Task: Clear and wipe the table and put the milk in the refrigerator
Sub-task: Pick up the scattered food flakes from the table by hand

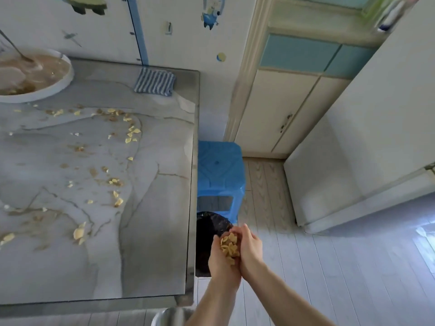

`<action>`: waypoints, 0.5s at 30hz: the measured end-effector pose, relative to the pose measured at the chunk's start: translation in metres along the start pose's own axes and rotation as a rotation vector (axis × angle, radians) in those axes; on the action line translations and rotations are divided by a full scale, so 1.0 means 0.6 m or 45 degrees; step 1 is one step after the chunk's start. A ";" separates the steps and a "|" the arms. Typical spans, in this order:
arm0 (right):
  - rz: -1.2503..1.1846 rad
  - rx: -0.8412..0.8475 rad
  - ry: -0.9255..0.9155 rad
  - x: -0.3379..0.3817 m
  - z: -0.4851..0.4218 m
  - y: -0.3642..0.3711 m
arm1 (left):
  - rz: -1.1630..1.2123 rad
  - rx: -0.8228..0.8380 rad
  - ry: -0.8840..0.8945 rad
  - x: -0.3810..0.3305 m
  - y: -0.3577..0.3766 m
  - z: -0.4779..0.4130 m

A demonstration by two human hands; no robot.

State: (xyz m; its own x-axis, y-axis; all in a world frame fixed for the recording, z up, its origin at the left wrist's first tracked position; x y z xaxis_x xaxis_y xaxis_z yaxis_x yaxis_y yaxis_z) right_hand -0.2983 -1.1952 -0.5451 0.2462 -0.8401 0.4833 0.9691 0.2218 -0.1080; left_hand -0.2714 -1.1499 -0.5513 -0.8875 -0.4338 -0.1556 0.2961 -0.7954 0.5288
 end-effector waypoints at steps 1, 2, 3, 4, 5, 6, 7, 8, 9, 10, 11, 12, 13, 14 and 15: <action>0.036 0.005 0.029 -0.006 -0.014 -0.002 | -0.008 -0.027 0.012 0.006 -0.009 -0.009; 0.075 0.004 0.058 -0.011 -0.030 -0.001 | -0.051 -0.083 0.026 0.009 -0.015 -0.014; 0.113 0.003 0.088 -0.016 -0.047 0.000 | -0.082 -0.146 0.039 0.014 -0.023 -0.025; 0.144 -0.006 0.115 -0.020 -0.063 0.003 | -0.101 -0.203 0.048 0.016 -0.030 -0.037; 0.172 -0.005 0.143 -0.023 -0.078 0.008 | -0.082 -0.237 0.040 0.018 -0.036 -0.051; 0.203 -0.005 0.162 -0.027 -0.092 0.014 | -0.037 -0.247 0.009 0.016 -0.031 -0.054; 0.233 -0.005 0.181 -0.032 -0.106 0.021 | -0.060 -0.248 0.005 0.016 -0.036 -0.069; 0.257 -0.004 0.187 -0.035 -0.120 0.028 | -0.092 -0.246 0.034 0.014 -0.035 -0.078; 0.274 -0.004 0.187 -0.036 -0.134 0.035 | -0.214 -0.252 0.078 0.013 -0.037 -0.091; 0.287 0.001 0.190 -0.037 -0.147 0.041 | -0.270 -0.287 0.115 0.007 -0.035 -0.092; 0.306 0.002 0.211 -0.036 -0.158 0.047 | -0.378 -0.339 0.151 0.004 -0.032 -0.104; 0.315 0.003 0.242 -0.034 -0.167 0.052 | -0.338 -0.329 0.179 0.004 -0.032 -0.114; 0.305 0.010 0.274 -0.030 -0.170 0.055 | -0.351 -0.338 0.174 0.000 -0.029 -0.122; 0.289 0.018 0.305 -0.027 -0.177 0.058 | -0.424 -0.402 0.173 -0.001 -0.027 -0.128; 0.282 0.020 0.315 -0.021 -0.180 0.061 | -0.465 -0.391 0.197 0.001 -0.025 -0.130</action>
State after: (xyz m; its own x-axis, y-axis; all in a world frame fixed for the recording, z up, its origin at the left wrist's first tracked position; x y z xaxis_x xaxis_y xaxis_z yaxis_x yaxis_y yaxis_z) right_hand -0.2641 -1.2301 -0.6486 0.4494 -0.8648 0.2238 0.8916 0.4186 -0.1729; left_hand -0.2487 -1.1710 -0.6247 -0.8967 -0.1428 -0.4190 0.0866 -0.9848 0.1503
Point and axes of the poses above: each hand's wrist, its own z-axis away from the middle knuckle, its own y-axis out of the palm, x = y × z, the point moved 2 cm from there along -z, towards the middle knuckle, and after that the axes turned 12 degrees about y, right-handed, at the moved point
